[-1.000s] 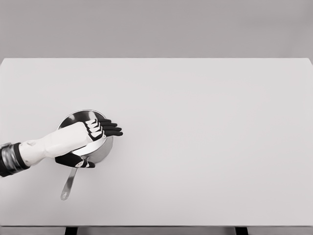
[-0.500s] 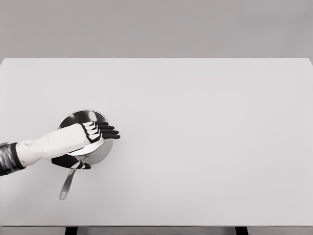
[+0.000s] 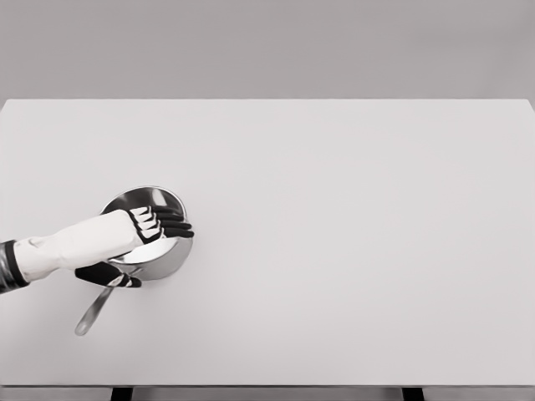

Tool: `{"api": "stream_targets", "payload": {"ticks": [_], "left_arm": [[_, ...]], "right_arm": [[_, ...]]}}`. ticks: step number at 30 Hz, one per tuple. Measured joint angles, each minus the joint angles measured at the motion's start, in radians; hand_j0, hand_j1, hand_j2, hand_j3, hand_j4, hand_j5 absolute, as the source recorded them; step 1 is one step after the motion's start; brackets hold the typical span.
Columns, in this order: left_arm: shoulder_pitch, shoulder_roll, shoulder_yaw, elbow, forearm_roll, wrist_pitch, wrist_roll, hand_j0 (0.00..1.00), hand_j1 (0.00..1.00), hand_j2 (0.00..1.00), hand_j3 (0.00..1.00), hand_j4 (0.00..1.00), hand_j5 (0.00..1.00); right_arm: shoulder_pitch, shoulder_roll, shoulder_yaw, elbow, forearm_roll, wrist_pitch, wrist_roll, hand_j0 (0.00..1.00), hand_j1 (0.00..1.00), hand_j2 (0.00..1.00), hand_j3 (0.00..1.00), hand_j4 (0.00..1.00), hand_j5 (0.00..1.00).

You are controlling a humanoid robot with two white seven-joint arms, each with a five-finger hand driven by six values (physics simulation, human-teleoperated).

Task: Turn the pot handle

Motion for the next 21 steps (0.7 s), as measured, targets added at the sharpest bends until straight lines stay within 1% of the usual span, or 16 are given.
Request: {"api": "stream_targets", "payload": {"ticks": [21], "left_arm": [[0.003, 0.051, 0.032, 0.001, 0.001, 0.000, -0.001, 1.00, 1.00, 1.00, 1.00, 1.00, 1.00]], "right_arm": [[0.000, 0.000, 0.000, 0.000, 0.000, 0.000, 0.000, 1.00, 1.00, 1.00, 1.00, 1.00, 1.00]]}}
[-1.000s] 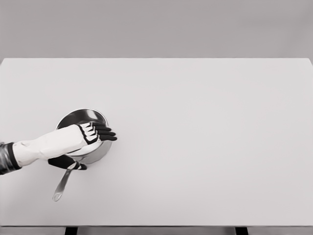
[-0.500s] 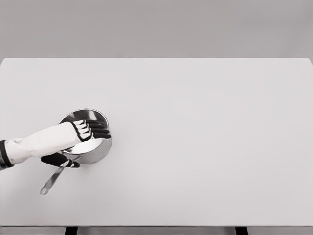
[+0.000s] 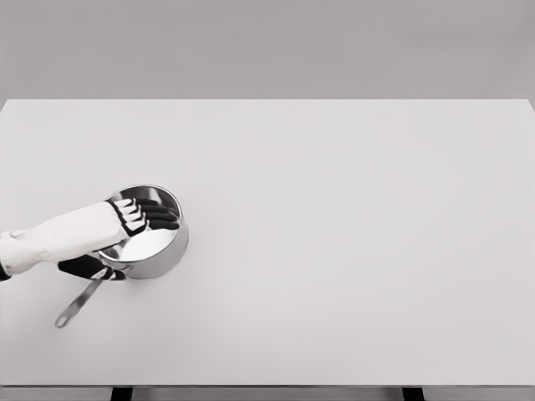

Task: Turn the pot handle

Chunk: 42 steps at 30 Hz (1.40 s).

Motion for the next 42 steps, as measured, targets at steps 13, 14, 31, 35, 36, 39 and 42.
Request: {"api": "stream_targets", "payload": {"ticks": [13, 14, 31, 35, 36, 39, 42], "left_arm": [[0.008, 0.003, 0.001, -0.001, 0.008, 0.000, -0.015, 1.00, 1.00, 1.00, 1.00, 1.00, 1.00], [0.009, 0.003, 0.001, -0.001, 0.008, 0.000, -0.015, 1.00, 1.00, 1.00, 1.00, 1.00, 1.00], [0.029, -0.008, -0.001, -0.001, 0.024, 0.000, -0.009, 1.00, 1.00, 1.00, 1.00, 1.00, 1.00], [0.035, -0.002, 0.003, -0.001, 0.023, 0.000, -0.010, 1.00, 1.00, 1.00, 1.00, 1.00, 1.00], [0.035, -0.001, 0.005, -0.001, 0.023, 0.000, -0.011, 1.00, 1.00, 1.00, 1.00, 1.00, 1.00], [0.040, 0.002, 0.009, -0.001, 0.020, 0.000, -0.015, 1.00, 1.00, 1.00, 1.00, 1.00, 1.00], [0.077, 0.005, 0.032, -0.001, 0.018, 0.000, -0.017, 1.00, 1.00, 1.00, 1.00, 1.00, 1.00]], "right_arm": [[0.000, 0.000, 0.000, 0.000, 0.000, 0.000, 0.000, 1.00, 1.00, 1.00, 1.00, 1.00, 1.00], [0.000, 0.000, 0.000, 0.000, 0.000, 0.000, 0.000, 1.00, 1.00, 1.00, 1.00, 1.00, 1.00], [0.000, 0.000, 0.000, 0.000, 0.000, 0.000, 0.000, 1.00, 1.00, 1.00, 1.00, 1.00, 1.00], [0.000, 0.000, 0.000, 0.000, 0.000, 0.000, 0.000, 1.00, 1.00, 1.00, 1.00, 1.00, 1.00], [0.000, 0.000, 0.000, 0.000, 0.000, 0.000, 0.000, 1.00, 1.00, 1.00, 1.00, 1.00, 1.00], [0.002, 0.000, 0.000, 0.000, 0.000, 0.000, 0.000, 1.00, 1.00, 1.00, 1.00, 1.00, 1.00], [0.002, 0.000, 0.000, 0.000, 0.000, 0.000, 0.000, 1.00, 1.00, 1.00, 1.00, 1.00, 1.00]]}}
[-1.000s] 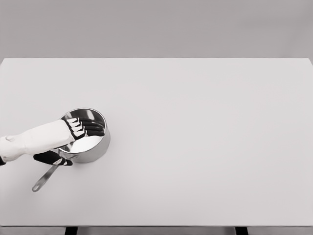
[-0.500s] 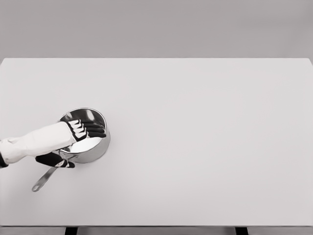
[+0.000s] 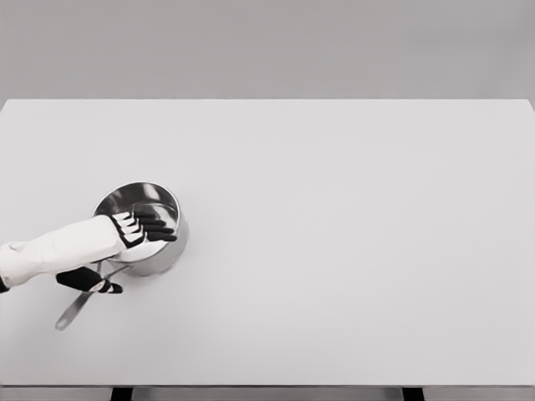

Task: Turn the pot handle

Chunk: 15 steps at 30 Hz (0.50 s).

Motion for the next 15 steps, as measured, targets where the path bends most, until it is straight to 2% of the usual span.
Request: {"api": "stream_targets", "payload": {"ticks": [4, 13, 15], "left_arm": [[0.017, 0.010, 0.040, 0.000, -0.002, 0.000, -0.002, 1.00, 1.00, 1.00, 1.00, 1.00, 1.00], [0.018, 0.026, 0.080, 0.001, -0.005, 0.000, -0.003, 1.00, 1.00, 1.00, 1.00, 1.00, 1.00], [0.035, 0.028, 0.092, 0.001, -0.006, 0.000, -0.003, 1.00, 1.00, 1.00, 1.00, 1.00, 1.00]], "right_arm": [[0.000, 0.000, 0.000, 0.000, 0.000, 0.000, 0.000, 1.00, 1.00, 1.00, 1.00, 1.00, 1.00], [0.000, 0.000, 0.000, 0.000, 0.000, 0.000, 0.000, 1.00, 1.00, 1.00, 1.00, 1.00, 1.00], [-0.002, 0.000, 0.000, 0.000, 0.000, 0.000, 0.000, 1.00, 1.00, 1.00, 1.00, 1.00, 1.00]]}}
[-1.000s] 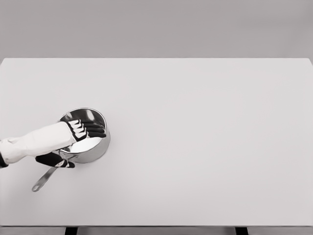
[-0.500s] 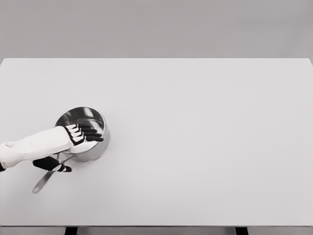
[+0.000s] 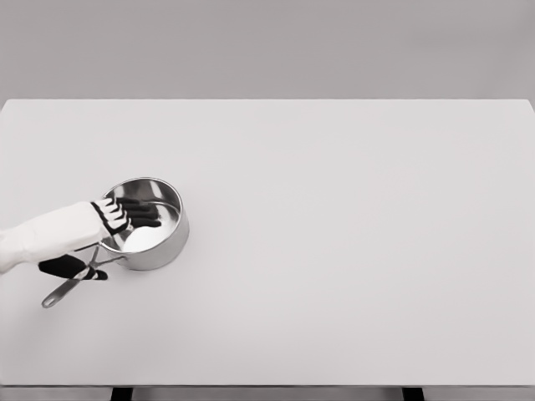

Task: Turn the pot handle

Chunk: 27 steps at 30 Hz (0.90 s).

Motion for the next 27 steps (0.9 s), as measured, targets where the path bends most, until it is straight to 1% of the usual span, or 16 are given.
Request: {"api": "stream_targets", "payload": {"ticks": [8, 19, 27], "left_arm": [[0.026, 0.013, 0.062, 0.000, 0.000, 0.000, -0.025, 1.00, 1.00, 1.00, 1.00, 1.00, 1.00], [0.026, 0.017, 0.104, 0.000, -0.001, 0.000, -0.061, 1.00, 1.00, 1.00, 1.00, 1.00, 1.00], [0.032, 0.015, 0.110, -0.001, 0.009, 0.000, -0.061, 1.00, 1.00, 1.00, 1.00, 1.00, 1.00]], "right_arm": [[0.000, 0.000, 0.000, 0.000, 0.000, 0.000, 0.000, 1.00, 1.00, 1.00, 1.00, 1.00, 1.00], [0.000, 0.000, 0.000, 0.000, 0.000, 0.000, 0.000, 1.00, 1.00, 1.00, 1.00, 1.00, 1.00], [0.000, 0.000, 0.000, 0.000, 0.000, 0.000, 0.000, 1.00, 1.00, 1.00, 1.00, 1.00, 1.00]]}}
